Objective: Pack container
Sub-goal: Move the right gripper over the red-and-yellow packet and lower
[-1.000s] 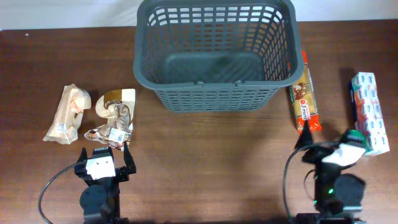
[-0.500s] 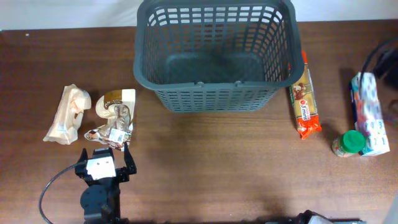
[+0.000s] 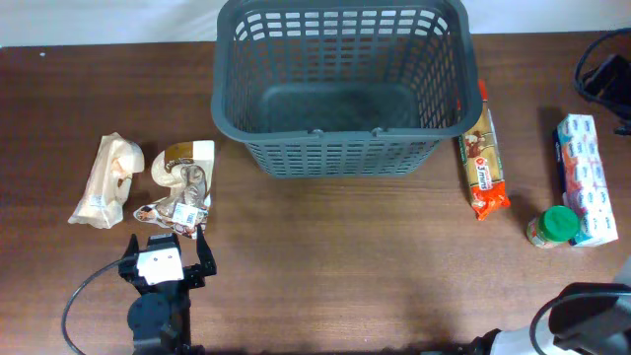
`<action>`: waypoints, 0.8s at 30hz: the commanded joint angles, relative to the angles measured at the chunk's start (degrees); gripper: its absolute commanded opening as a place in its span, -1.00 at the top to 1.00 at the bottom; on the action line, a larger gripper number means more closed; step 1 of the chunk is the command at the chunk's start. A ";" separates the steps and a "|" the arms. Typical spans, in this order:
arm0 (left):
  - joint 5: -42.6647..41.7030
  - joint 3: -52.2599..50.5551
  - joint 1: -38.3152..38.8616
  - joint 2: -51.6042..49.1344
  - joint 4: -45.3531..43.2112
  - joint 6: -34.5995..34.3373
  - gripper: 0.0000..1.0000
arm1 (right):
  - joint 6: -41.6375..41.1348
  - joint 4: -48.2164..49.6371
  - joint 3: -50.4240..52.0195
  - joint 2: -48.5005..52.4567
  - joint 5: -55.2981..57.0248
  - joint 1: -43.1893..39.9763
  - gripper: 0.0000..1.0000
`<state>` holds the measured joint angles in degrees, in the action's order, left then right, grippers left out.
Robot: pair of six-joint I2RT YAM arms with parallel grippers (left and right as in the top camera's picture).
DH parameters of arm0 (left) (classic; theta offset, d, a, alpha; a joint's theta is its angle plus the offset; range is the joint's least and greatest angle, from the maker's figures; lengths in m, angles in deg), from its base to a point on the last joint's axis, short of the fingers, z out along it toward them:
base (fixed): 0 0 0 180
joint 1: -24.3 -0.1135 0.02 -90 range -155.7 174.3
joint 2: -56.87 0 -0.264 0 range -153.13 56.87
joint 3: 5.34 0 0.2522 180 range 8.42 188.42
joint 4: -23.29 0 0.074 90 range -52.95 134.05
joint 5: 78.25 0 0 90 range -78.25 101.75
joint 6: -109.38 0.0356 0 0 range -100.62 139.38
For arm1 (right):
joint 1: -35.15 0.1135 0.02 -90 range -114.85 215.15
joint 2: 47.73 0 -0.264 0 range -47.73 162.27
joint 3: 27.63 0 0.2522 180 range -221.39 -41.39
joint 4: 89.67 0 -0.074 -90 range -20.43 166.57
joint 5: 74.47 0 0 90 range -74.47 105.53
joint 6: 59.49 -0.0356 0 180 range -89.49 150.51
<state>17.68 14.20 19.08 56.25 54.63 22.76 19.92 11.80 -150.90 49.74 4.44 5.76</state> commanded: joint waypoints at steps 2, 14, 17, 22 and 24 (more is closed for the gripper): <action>-0.59 -0.28 0.17 0.33 -0.04 -0.57 -0.99 | -0.35 -2.34 -1.03 0.42 2.97 -0.33 -0.98; -0.59 -0.28 0.17 0.33 -0.04 -0.57 -0.98 | 30.51 -2.12 -0.94 2.62 0.13 2.14 -0.98; -0.59 -0.28 0.17 0.33 -0.04 -0.57 -0.99 | 31.04 -3.06 -0.94 5.51 -0.28 2.95 -0.98; -0.59 -0.28 0.17 0.33 -0.02 -0.57 -0.99 | 32.83 -5.40 -0.94 13.22 -1.20 7.56 -0.98; -0.59 -0.28 0.17 0.33 -0.04 -0.57 -0.99 | 32.85 -5.77 -0.94 15.93 -1.16 10.05 -0.97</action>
<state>17.68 14.20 19.08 56.25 54.63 22.76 50.98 6.55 -151.12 61.74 4.83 11.79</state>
